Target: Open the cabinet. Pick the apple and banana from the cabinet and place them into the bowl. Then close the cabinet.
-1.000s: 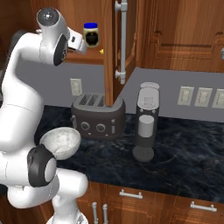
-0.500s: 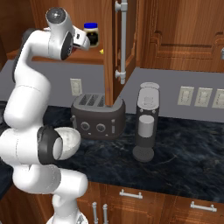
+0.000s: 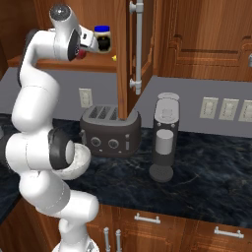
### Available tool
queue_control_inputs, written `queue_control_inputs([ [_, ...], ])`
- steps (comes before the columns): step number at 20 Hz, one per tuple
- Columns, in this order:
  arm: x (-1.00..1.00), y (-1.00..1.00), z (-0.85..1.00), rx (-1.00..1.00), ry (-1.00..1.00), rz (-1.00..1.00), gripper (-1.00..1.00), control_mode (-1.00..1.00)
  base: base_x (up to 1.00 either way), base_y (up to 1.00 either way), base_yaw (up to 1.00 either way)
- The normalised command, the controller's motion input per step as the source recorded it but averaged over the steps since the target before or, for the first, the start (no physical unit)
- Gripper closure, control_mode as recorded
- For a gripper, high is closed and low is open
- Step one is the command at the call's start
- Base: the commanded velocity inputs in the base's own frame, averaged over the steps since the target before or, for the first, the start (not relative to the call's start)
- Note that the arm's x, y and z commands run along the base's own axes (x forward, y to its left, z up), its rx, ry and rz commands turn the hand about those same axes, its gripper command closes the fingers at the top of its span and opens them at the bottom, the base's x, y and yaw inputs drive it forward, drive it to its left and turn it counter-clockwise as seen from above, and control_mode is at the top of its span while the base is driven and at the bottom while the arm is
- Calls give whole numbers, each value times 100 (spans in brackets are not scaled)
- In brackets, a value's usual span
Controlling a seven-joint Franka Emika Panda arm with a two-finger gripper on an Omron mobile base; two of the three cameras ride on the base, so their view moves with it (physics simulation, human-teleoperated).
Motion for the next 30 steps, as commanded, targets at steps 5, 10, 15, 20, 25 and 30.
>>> queue_control_inputs([
  [5,0,0,-7,0,0,0,-100,-100,0,0,0],
  [10,1,0,-8,0,0,0,-100,-100,0,0,0],
  [15,7,0,-6,0,0,0,-100,-100,0,0,0],
  [20,15,0,-9,0,0,0,-100,-100,0,0,0],
  [25,26,4,-8,0,0,0,-100,-100,0,0,0],
  [30,18,18,-8,-1,3,0,-100,-100,0,0,0],
])
